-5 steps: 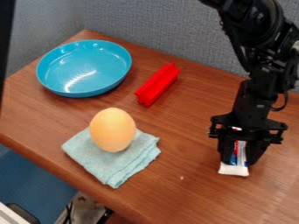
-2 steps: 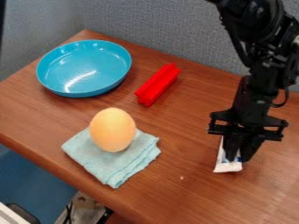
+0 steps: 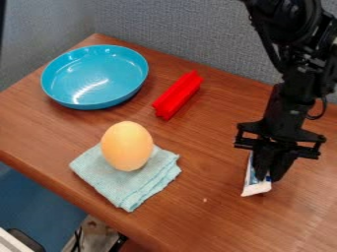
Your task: Put the toothpaste on the blue plate
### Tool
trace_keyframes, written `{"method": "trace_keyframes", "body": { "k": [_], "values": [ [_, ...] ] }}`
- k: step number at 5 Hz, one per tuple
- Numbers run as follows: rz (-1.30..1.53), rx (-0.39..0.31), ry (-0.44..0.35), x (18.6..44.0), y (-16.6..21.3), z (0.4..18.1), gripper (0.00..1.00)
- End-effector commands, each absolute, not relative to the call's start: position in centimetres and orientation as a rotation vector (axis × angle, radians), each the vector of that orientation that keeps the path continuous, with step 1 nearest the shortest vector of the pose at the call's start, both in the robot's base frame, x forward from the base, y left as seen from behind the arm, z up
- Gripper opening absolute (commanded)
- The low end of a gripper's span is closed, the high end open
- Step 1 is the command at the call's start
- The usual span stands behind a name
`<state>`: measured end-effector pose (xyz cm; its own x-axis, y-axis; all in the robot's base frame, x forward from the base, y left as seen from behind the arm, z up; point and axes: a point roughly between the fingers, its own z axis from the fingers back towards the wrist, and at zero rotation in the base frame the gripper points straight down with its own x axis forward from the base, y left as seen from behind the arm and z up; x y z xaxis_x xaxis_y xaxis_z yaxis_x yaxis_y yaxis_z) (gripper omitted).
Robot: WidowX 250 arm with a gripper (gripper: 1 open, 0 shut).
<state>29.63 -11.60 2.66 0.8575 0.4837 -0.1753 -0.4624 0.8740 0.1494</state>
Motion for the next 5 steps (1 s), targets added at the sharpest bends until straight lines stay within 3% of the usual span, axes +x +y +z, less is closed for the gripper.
{"method": "trace_keyframes", "body": {
  "k": [1,3,5],
  "values": [
    [0.478,0.038,0.124,30.7,-12.0,6.7,0.0],
    [0.48,-0.001,0.08,31.3,-10.4,11.2,0.0],
    [0.579,-0.028,0.062,31.3,-3.4,15.6,0.0]
  ]
}}
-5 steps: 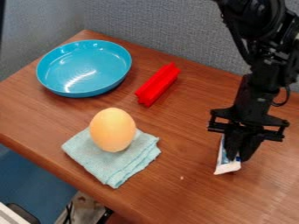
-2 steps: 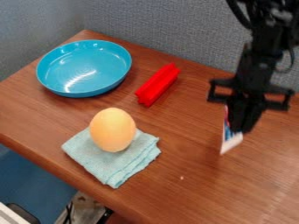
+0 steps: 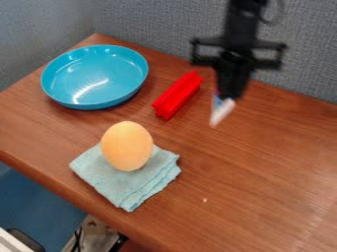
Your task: Put the toothpaste on the blue plate
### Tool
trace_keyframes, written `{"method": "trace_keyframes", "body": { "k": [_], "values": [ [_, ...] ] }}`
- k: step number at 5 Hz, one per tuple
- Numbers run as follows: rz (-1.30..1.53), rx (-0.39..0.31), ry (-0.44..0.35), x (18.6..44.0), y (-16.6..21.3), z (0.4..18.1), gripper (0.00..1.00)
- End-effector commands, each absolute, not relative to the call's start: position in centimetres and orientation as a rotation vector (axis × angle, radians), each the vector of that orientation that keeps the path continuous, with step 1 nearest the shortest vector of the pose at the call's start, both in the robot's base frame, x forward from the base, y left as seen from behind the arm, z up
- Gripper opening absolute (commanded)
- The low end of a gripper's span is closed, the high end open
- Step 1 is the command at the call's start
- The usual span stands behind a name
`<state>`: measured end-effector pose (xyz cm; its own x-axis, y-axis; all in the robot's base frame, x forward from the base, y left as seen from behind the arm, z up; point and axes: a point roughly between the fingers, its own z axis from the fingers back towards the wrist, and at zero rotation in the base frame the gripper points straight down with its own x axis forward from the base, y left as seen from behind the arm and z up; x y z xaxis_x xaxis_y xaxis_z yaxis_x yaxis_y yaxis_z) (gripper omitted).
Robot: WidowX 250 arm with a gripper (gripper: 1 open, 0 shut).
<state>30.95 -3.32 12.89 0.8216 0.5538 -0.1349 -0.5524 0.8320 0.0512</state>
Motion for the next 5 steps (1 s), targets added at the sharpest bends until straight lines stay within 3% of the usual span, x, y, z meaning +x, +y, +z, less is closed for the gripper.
{"method": "trace_keyframes", "body": {
  "k": [1,3,5],
  "values": [
    [0.629,-0.032,0.061,31.2,0.8,16.3,0.0],
    [0.758,-0.025,0.052,29.6,10.1,16.2,0.0],
    [0.836,-0.014,0.067,28.3,15.0,14.5,0.0]
  ]
}}
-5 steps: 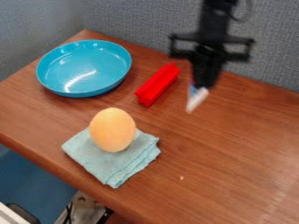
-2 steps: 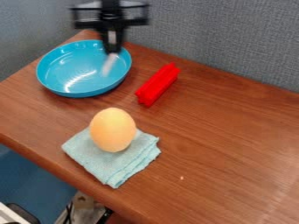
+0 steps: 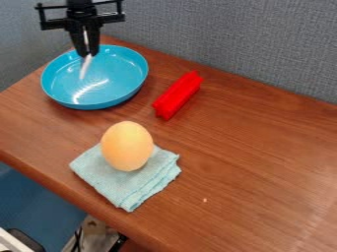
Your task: Put the toothpaste on the blue plate
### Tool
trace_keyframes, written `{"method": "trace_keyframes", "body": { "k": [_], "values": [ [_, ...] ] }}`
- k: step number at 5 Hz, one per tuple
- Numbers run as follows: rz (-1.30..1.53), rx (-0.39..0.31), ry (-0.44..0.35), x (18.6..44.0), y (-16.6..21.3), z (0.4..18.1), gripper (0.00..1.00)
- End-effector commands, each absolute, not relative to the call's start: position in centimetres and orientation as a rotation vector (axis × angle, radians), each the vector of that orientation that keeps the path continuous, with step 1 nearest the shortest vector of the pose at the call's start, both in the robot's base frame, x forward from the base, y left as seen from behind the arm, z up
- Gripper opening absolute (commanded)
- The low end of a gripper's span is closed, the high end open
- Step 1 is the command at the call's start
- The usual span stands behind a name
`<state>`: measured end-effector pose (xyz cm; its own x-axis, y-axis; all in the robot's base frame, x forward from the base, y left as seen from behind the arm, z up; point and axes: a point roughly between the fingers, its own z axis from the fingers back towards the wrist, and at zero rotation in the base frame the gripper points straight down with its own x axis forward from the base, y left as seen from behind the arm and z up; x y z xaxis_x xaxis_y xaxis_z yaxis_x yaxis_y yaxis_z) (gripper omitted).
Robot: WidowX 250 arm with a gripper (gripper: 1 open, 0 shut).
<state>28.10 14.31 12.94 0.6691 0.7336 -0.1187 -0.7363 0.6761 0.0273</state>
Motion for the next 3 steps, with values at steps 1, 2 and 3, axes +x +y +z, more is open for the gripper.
{"method": "trace_keyframes", "body": {
  "k": [1,2,3],
  "values": [
    [0.826,-0.001,0.081,29.0,15.5,13.3,0.0],
    [0.811,0.008,0.088,29.9,15.7,12.5,0.0],
    [0.798,0.017,0.091,30.7,15.9,11.8,0.0]
  ]
}}
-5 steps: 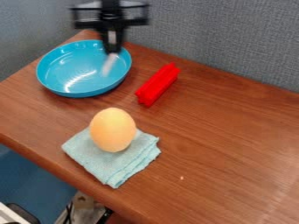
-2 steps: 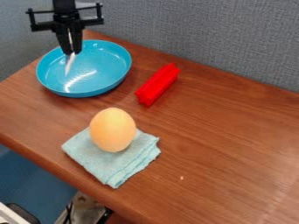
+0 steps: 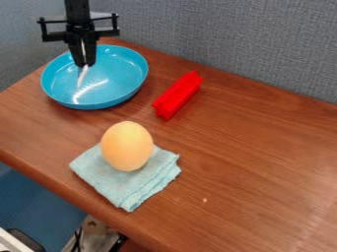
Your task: Put the toothpaste on the blue plate
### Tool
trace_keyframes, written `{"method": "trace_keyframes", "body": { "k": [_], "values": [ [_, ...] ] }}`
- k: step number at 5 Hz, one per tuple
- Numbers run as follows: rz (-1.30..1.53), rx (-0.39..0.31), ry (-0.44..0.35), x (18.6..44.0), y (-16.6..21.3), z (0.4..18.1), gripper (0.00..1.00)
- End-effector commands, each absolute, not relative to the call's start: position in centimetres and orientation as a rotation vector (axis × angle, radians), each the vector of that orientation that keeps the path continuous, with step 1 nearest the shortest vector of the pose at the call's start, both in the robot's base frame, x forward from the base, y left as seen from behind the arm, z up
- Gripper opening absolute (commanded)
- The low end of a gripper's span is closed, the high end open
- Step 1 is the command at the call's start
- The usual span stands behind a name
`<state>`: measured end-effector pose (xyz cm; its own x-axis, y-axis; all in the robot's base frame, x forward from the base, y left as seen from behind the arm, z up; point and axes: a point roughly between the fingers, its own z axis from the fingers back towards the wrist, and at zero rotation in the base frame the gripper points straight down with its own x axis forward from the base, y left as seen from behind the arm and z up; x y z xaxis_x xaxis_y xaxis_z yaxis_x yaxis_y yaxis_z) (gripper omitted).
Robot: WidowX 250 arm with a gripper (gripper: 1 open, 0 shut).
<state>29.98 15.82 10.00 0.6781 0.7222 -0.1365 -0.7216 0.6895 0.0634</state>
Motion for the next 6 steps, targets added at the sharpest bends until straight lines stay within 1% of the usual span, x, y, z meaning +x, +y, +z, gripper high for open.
{"method": "trace_keyframes", "body": {
  "k": [1,3,4,5,6],
  "values": [
    [0.791,0.025,0.086,31.7,16.3,11.1,0.0],
    [0.78,0.032,0.078,32.9,16.6,9.9,0.0],
    [0.779,0.03,0.078,33.3,16.7,9.5,1.0],
    [0.768,0.022,0.069,33.7,16.8,9.4,0.0],
    [0.76,0.016,0.063,34.1,16.9,9.2,0.0]
  ]
}}
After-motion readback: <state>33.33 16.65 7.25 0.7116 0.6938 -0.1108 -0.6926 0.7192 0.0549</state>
